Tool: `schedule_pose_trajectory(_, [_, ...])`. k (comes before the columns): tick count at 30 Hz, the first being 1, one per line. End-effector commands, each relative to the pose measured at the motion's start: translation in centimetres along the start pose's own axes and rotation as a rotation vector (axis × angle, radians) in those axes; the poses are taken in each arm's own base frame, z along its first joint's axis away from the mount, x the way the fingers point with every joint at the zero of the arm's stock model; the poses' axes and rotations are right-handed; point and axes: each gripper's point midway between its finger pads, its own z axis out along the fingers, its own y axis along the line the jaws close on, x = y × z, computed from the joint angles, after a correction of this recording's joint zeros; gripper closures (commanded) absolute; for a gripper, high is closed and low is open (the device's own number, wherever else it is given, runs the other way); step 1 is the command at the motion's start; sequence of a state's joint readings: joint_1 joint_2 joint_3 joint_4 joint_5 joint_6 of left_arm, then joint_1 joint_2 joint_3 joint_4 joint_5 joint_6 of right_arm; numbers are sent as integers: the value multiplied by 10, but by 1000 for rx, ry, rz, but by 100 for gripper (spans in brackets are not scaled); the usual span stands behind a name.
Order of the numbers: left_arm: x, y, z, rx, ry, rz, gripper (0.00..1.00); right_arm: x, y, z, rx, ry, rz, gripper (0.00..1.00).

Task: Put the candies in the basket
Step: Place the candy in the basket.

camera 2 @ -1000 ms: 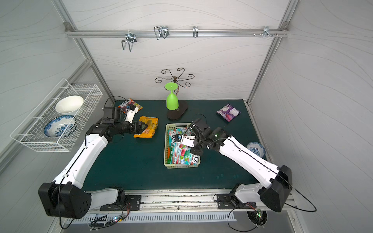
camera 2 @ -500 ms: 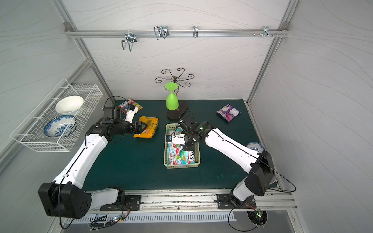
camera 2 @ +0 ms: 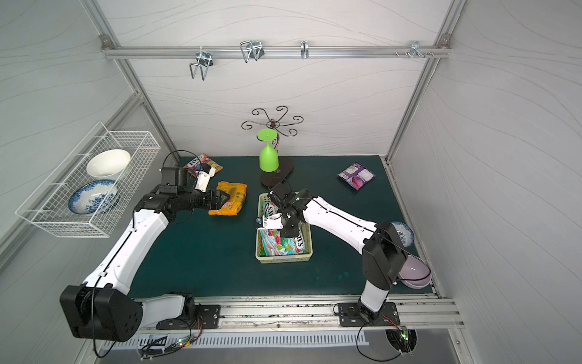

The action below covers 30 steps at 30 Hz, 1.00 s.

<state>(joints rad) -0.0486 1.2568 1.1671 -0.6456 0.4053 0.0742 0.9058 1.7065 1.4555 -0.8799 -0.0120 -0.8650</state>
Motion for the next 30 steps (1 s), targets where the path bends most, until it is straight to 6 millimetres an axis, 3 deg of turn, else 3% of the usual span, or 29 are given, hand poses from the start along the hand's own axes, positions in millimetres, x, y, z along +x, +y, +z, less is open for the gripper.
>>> schedule_pose_trajectory(1, [-13,-4,-7,15,-57,17,25,1,21,2,-83,2,20,100])
schedule_pose_trajectory(6, [-16,-5,-9,17,-59,17,25,8,21,17,-104,22,109,100])
schedule_pose_trajectory(13, [-16,-5,-9,16,-59,14,26,21,5,42,-107,29,288,100])
schedule_pose_trajectory(21, [-16,-6,-10,24,-64,12,26,29,-3,71,-113,76,376,100])
schedule_pose_trajectory(26, [-13,-6,-10,21,-62,13,26,29,-1,79,-111,72,377,91])
schedule_pose_trajectory(30, [-15,-6,-10,22,-70,16,26,22,-6,65,-75,44,368,70])
